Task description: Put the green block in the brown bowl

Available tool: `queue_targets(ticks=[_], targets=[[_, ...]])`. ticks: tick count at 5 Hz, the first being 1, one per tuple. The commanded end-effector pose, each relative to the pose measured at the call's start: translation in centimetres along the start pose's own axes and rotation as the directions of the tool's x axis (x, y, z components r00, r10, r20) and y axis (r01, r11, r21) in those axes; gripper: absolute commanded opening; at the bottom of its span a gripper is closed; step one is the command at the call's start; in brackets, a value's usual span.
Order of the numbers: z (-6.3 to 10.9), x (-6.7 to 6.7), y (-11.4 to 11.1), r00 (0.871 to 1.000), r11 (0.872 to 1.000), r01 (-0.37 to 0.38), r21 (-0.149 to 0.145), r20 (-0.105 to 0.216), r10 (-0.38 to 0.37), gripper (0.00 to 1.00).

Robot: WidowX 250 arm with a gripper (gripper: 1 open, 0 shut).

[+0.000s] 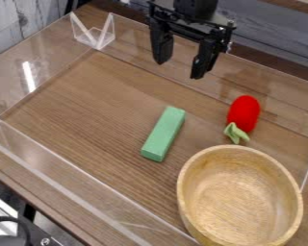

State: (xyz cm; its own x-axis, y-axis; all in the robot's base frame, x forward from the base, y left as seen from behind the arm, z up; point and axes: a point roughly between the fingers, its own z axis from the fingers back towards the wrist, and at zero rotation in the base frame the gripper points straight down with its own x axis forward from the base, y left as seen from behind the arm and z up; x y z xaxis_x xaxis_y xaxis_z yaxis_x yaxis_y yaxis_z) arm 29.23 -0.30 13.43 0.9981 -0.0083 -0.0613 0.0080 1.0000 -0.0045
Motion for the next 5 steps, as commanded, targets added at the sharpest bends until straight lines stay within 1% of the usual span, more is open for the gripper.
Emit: queue_targets(ticks=[1,2,3,4,5], targets=[[-0.8,-1.2,0.5,0.999,1.0,0.028,0.002,-0.019,-0.028,1.0],[-2.3,-3.0,1.2,0.996,0.997,0.075,0.006,-0.037,-0.075,1.0],[-3.7,-4.4,2.1,0.993,0.994,0.11,0.004,-0.035,-0.109,1.0],[-5.1,-5.2,3.1,0.991,0.991,0.136,-0.003,-0.014,-0.136,1.0],[-6.4,-5.4,3.4,0.985,0.985,0.174,-0.014,0.005,-0.174,1.0]])
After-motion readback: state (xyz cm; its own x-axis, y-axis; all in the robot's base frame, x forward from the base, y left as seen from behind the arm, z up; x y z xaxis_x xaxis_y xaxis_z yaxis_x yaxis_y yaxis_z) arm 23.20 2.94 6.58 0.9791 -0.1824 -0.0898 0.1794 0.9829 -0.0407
